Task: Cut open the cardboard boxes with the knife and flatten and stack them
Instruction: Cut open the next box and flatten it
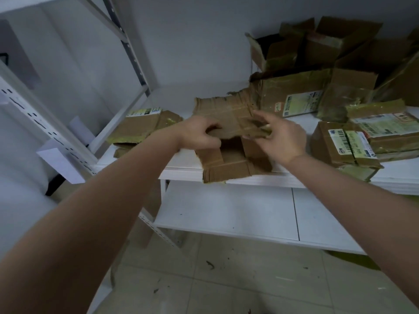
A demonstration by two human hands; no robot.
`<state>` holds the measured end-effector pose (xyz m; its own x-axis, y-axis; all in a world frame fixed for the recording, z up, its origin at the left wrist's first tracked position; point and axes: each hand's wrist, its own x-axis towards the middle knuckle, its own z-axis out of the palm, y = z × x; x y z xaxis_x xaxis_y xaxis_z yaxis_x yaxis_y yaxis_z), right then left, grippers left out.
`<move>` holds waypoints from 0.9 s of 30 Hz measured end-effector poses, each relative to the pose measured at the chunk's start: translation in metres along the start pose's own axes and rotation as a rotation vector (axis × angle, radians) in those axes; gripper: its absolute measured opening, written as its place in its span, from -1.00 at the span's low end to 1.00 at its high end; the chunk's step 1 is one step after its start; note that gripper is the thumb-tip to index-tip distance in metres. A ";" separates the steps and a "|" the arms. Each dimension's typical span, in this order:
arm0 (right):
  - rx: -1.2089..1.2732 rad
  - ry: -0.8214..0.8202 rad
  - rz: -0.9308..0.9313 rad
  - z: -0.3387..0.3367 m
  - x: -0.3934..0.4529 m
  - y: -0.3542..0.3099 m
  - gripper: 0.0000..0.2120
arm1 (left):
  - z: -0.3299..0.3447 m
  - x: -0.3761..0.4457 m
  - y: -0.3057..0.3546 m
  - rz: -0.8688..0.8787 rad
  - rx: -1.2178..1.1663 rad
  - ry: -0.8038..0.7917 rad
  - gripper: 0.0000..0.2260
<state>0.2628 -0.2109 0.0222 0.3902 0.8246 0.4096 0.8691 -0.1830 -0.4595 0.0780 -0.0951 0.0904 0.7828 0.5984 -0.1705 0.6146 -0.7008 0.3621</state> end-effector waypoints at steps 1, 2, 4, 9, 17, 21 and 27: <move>0.102 -0.009 0.083 -0.006 0.006 0.000 -0.40 | -0.007 -0.001 -0.003 -0.029 -0.117 0.008 -0.57; 0.205 -0.017 0.166 -0.012 0.012 0.000 -0.36 | -0.010 -0.001 -0.008 -0.060 -0.236 0.029 -0.58; 0.303 -0.006 0.264 -0.017 0.020 -0.002 -0.31 | -0.010 0.000 -0.016 -0.120 -0.420 0.120 -0.50; 0.475 0.060 0.384 -0.012 0.027 -0.008 -0.34 | 0.013 0.008 -0.020 -0.139 -0.588 0.457 -0.37; 0.404 0.215 0.359 -0.008 0.035 -0.010 -0.66 | 0.054 0.006 -0.019 0.027 -0.173 0.730 -0.62; 0.281 0.269 0.160 0.000 0.032 -0.006 -0.69 | 0.057 0.012 -0.016 -0.201 0.184 0.648 -0.47; -0.151 0.011 0.081 0.005 0.011 -0.011 -0.31 | 0.072 0.025 -0.007 -0.403 0.267 0.517 -0.19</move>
<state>0.2564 -0.1973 0.0277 0.4633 0.7983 0.3847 0.8702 -0.3277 -0.3680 0.1001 -0.1032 0.0181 0.3839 0.8925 0.2368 0.9013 -0.4179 0.1139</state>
